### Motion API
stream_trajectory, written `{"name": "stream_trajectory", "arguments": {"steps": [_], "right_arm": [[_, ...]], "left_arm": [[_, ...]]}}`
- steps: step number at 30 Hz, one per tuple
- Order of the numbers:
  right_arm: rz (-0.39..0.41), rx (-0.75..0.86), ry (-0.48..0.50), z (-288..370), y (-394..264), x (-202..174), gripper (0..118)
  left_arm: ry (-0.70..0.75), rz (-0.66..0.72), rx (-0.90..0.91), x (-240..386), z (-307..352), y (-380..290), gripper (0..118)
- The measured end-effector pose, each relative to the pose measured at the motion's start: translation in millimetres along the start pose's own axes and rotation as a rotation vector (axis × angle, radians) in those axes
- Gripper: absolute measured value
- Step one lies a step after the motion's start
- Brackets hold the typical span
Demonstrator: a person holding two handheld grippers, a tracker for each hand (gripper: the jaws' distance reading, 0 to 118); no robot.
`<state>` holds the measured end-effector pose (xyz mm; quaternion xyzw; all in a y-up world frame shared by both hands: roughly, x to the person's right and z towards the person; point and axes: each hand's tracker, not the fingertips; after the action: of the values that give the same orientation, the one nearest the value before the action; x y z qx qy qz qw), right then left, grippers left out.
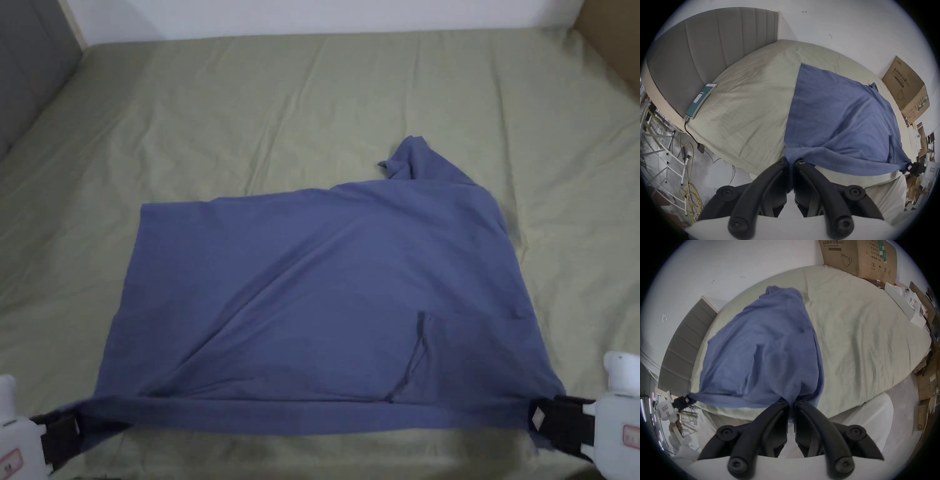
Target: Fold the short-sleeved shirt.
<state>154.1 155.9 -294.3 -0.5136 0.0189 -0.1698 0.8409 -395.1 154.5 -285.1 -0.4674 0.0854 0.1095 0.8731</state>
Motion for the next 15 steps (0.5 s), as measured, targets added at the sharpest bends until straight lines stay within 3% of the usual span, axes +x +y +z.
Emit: {"name": "stream_trajectory", "arguments": {"steps": [4, 6, 11, 12, 13, 14, 15], "right_arm": [[-0.052, 0.071, 0.045, 7, 43, -5, 5], [0.009, 0.083, -0.001, -3, 69, -11, 6], [0.004, 0.027, -0.02, -60, 134, -22, 6], [0.001, 0.021, -0.044, -73, 143, -22, 6], [-0.008, 0.006, -0.06, -86, 148, -24, 11], [0.009, -0.009, -0.057, -97, 154, -26, 33], [0.027, -0.056, -0.079, -106, 158, -27, 55]], "left_arm": [[-0.016, 0.011, 0.017, 5, 0, 31, 6], [-0.007, -0.02, 0.026, 11, -9, 50, 6], [0.002, -0.063, -0.027, 26, -60, 96, 7], [0.02, -0.076, -0.034, 30, -69, 102, 13], [0.019, -0.103, -0.039, 34, -78, 107, 34], [0.029, -0.108, -0.037, 37, -84, 110, 74], [0.048, -0.11, -0.041, 38, -90, 113, 96]]}}
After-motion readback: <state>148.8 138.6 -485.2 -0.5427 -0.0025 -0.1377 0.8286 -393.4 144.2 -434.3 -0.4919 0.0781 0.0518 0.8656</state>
